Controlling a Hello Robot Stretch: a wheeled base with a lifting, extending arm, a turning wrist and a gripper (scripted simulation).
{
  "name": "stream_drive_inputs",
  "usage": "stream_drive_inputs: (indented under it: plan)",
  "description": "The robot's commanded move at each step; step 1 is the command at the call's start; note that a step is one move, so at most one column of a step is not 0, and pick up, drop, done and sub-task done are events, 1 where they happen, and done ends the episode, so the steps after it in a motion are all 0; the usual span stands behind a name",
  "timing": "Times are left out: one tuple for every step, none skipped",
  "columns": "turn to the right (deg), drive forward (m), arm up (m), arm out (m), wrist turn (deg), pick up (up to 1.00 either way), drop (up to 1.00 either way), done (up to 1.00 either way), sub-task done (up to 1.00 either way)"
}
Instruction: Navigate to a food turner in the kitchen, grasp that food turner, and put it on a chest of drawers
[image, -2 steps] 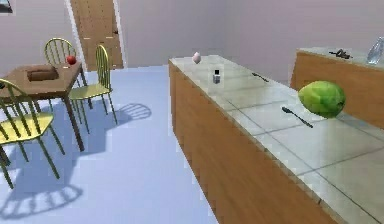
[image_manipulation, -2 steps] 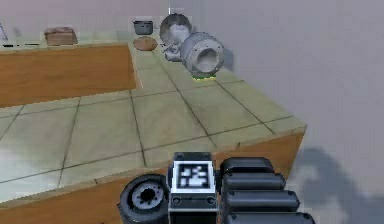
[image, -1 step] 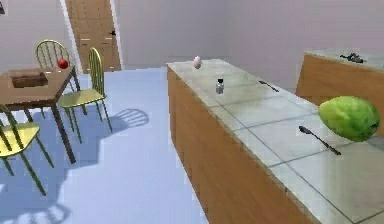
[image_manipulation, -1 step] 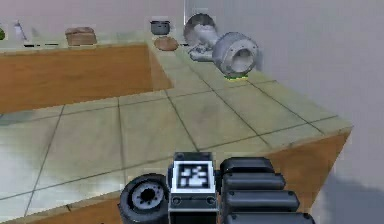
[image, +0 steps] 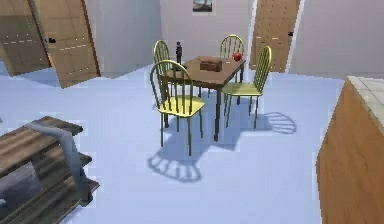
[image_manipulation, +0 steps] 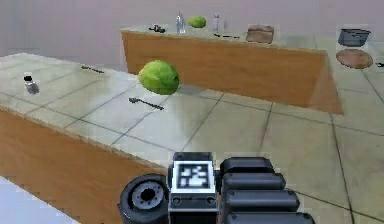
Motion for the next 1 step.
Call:
stream_drive_inputs:
  plan:
    - [-21.0,0.0,0.0,0.0,0.0,0.0,0.0,0.0,0.0]
